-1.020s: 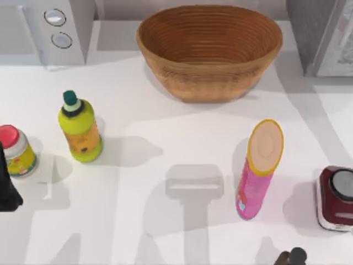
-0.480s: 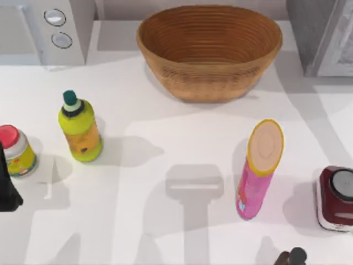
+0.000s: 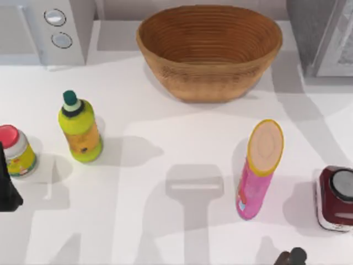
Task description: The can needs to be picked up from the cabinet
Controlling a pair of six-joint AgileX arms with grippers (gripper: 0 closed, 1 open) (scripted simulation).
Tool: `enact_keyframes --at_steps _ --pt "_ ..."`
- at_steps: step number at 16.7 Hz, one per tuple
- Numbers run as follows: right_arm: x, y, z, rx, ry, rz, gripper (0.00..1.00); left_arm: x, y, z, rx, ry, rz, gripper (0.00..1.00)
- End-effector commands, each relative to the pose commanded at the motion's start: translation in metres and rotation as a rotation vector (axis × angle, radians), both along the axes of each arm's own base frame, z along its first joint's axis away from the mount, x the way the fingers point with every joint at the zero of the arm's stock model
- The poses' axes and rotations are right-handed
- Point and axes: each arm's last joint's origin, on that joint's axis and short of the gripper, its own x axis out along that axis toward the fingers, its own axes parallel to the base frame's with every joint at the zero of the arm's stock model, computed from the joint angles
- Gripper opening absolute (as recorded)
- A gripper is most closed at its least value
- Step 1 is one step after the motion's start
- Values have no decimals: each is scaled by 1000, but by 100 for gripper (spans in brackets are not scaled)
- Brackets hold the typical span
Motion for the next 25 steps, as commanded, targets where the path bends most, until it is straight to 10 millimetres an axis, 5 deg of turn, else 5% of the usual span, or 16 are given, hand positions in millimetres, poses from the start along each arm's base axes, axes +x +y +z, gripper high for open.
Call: enact_keyframes --at_steps 4,6,14,19,25 --pt "-84 -6 24 1 1 4 0 0 0 0 0 0 0 100" --pt "-107 -10 28 2 1 5 0 0 0 0 0 0 0 100" --pt "-112 -16 20 -1 7 5 0 0 0 0 0 0 0 100" --pt "-123 -37 -27 -16 37 6 0 0 0 0 0 0 0 100" --pt "-151 -70 -135 -15 59 7 0 0 0 0 0 0 0 100"
